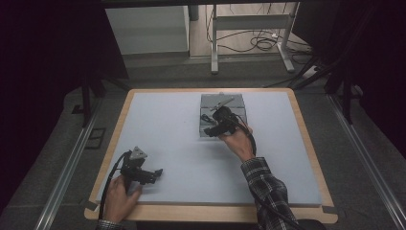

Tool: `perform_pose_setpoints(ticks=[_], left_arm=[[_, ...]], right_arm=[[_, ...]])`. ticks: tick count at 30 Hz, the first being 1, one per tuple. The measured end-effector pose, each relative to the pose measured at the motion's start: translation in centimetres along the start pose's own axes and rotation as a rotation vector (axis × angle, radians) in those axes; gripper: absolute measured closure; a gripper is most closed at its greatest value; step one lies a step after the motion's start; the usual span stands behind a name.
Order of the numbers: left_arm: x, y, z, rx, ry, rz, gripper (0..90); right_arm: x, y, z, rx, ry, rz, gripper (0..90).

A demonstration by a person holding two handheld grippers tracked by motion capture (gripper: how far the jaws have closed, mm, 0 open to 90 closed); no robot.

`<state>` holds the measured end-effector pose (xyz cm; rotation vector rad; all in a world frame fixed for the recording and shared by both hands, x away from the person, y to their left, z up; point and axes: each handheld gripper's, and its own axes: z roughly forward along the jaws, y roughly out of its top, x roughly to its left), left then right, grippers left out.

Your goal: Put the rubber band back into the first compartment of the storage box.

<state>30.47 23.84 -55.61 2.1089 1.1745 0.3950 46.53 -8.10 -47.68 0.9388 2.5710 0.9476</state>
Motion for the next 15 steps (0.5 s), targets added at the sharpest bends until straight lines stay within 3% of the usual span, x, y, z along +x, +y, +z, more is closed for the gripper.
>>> perform_pose_setpoints(ticks=[15], left_arm=[[0.0, 0.0, 0.0, 0.0, 0.0, 0.0, 0.0]], right_arm=[[0.1, -1.4, -1.4, 0.003, -0.007, 0.009, 23.7]])
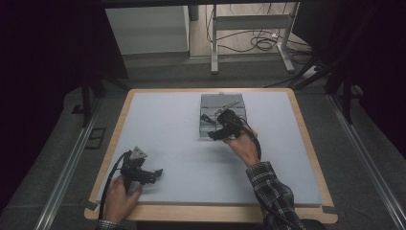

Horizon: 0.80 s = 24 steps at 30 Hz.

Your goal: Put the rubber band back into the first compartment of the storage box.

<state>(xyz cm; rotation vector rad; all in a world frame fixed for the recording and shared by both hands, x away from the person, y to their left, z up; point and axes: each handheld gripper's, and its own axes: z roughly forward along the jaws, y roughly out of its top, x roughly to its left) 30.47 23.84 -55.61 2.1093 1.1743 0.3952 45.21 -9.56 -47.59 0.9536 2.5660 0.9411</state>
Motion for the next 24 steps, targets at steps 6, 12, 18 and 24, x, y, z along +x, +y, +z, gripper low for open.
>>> perform_pose_setpoints(ticks=[6, 12, 18, 24], left_arm=[[0.0, 0.0, 0.0, 0.0, 0.0, -0.001, 0.0], [0.0, 0.0, 0.0, 0.0, 0.0, 0.0, 0.0], [0.0, 0.0, 0.0, 0.0, 0.0, -0.001, 0.0], [0.0, 0.0, 0.0, 0.0, 0.0, -0.001, 0.0]], right_arm=[[0.2, -0.6, -0.6, 0.002, 0.005, 0.004, 23.1], [0.2, -1.2, -1.0, 0.005, 0.009, 0.008, 22.6], [0.4, -1.9, -1.5, 0.012, 0.013, 0.016, 22.1], [0.5, -2.8, -1.8, 0.022, 0.017, 0.016, 21.5]])
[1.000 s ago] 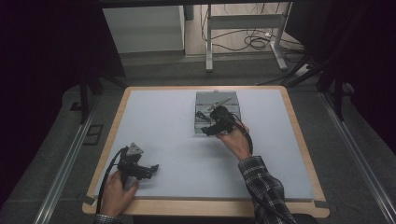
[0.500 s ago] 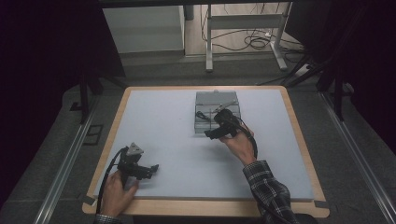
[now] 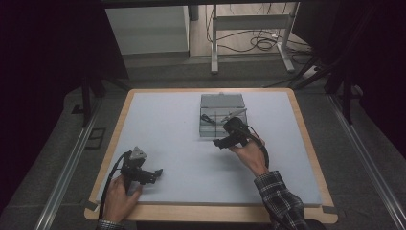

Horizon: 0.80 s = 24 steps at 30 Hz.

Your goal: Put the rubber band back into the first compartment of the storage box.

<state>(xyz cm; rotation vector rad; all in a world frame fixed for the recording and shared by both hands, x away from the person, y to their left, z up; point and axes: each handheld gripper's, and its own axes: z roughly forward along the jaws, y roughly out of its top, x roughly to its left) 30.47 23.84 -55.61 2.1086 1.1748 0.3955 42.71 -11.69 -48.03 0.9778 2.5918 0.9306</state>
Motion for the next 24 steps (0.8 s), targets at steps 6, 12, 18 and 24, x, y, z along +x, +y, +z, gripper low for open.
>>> perform_pose_setpoints(ticks=[6, 12, 18, 24], left_arm=[[0.0, 0.0, 0.0, 0.0, 0.0, 0.0, 0.0], [0.0, 0.0, 0.0, 0.001, 0.0, 0.0, 0.0], [0.0, 0.0, 0.0, 0.001, 0.0, 0.0, 0.0], [0.0, 0.0, 0.0, 0.001, 0.0, 0.0, 0.0]], right_arm=[[-0.2, -1.0, -0.4, 0.007, -0.001, 0.01, 20.7], [-0.4, -1.9, -0.7, 0.022, 0.0, 0.021, 19.3], [-0.6, -2.6, -1.2, 0.021, 0.004, 0.03, 17.4], [-0.5, -3.1, -1.9, 0.014, 0.016, 0.029, 14.4]])
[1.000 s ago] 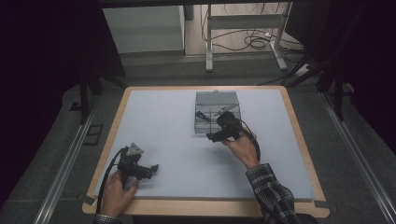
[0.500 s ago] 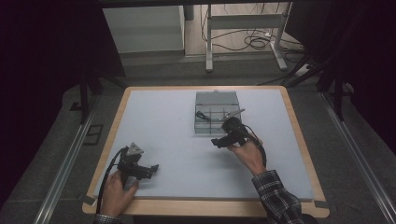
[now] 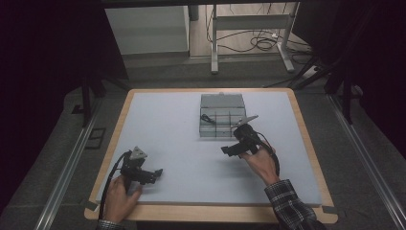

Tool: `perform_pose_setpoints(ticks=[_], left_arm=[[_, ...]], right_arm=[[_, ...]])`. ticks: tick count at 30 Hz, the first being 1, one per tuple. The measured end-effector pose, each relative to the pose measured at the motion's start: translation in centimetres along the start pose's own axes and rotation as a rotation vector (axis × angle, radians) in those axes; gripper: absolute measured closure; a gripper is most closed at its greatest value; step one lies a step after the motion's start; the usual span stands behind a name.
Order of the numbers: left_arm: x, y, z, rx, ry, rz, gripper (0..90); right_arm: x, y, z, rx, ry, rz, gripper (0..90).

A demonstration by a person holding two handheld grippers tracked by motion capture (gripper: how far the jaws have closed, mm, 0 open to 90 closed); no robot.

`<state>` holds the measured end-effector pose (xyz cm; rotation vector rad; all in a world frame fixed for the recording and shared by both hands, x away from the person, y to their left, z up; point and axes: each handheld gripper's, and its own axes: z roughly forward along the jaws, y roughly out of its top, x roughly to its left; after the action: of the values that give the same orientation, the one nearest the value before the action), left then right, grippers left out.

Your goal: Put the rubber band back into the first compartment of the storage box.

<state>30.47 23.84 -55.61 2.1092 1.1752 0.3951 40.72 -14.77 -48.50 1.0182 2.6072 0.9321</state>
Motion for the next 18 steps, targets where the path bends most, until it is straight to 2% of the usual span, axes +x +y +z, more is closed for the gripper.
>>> perform_pose_setpoints(ticks=[8, 18], left_arm=[[0.0, 0.0, 0.0, 0.0, 0.0, 0.0, 0.0], [0.0, 0.0, 0.0, 0.0, 0.0, 0.0, 0.0]], right_arm=[[0.3, -0.8, -0.8, 0.012, -0.005, -0.029, 11.6], [0.6, -1.5, -1.5, 0.025, -0.011, -0.042, 10.0]])
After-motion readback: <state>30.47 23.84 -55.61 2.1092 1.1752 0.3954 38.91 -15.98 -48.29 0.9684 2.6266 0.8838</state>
